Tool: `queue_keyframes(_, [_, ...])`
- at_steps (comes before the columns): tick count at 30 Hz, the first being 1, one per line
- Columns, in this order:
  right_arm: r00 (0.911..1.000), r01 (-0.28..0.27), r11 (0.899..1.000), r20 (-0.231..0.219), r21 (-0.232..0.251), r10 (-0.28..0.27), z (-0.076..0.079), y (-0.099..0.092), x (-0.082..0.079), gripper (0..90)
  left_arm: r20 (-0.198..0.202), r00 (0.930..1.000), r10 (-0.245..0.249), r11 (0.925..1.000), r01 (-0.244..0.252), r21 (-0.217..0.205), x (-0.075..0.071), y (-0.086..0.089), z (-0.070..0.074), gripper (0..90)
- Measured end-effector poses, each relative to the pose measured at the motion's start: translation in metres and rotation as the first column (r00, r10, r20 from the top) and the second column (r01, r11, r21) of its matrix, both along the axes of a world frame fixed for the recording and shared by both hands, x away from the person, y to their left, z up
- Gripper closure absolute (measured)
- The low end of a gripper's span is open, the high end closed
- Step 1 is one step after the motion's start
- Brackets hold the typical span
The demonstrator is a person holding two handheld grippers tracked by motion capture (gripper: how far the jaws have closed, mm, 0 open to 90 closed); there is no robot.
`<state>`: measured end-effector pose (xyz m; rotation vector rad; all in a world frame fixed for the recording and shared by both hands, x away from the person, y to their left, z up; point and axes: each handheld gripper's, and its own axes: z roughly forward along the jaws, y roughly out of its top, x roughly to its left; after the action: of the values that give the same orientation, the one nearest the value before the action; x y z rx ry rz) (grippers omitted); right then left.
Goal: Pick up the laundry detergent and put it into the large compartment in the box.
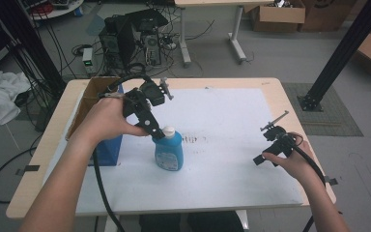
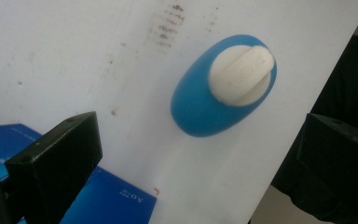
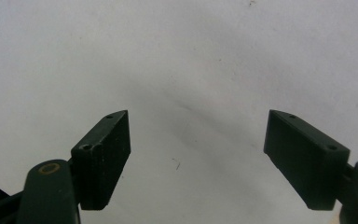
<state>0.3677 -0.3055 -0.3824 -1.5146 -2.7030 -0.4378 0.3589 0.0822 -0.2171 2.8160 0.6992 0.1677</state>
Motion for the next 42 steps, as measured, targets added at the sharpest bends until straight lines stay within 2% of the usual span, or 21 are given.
queue_keyframes(6, [1.0, 0.005, 1.0, -0.001, 0.001, -0.005, 0.0, -0.002, -0.001, 22.9, 0.004, 0.999, -0.045, 0.999, 0.045, 0.003, -0.001, -0.008, -0.003, 0.5])
queue_keyframes(11, [1.0, 0.003, 1.0, 0.0, 0.002, -0.003, 0.0, -0.003, -0.002, 22.9, -0.007, 0.9965, -0.083, 0.9963, 0.083, 0.023, -0.001, -0.017, -0.01, 0.5])
queue_keyframes(19, [1.0, 0.002, 1.0, 0.001, 0.004, -0.002, 0.0, -0.004, -0.002, 22.9, -0.013, 0.9942, -0.106, 0.9933, 0.107, 0.044, 0.0, -0.025, -0.021, 0.7])
queue_keyframes(25, [1.0, 0.006, 1.0, -0.002, 0.004, -0.006, -0.002, -0.006, -0.002, 22.9, -0.01, 0.9907, -0.135, 0.9884, 0.136, 0.068, 0.0, -0.032, -0.03, 0.6])
queue_keyframes(33, [1.0, 0.004, 1.0, -0.001, 0.007, -0.004, -0.004, -0.006, -0.002, 22.9, -0.032, 0.9887, -0.147, 0.9857, 0.149, 0.078, 0.002, -0.037, -0.042, 0.8])
queue_keyframes(36, [1.0, 0.006, 1.0, -0.004, 0.005, -0.006, -0.004, -0.006, -0.002, 22.9, -0.026, 0.9879, -0.153, 0.9833, 0.155, 0.096, 0.002, -0.036, -0.045, 0.8])
queue_keyframes(42, [1.0, 0.007, 1.0, -0.001, 0.006, -0.007, -0.004, -0.007, -0.002, 22.9, -0.023, 0.9886, -0.149, 0.9845, 0.15, 0.09, 0.002, -0.037, -0.048, 1.2])
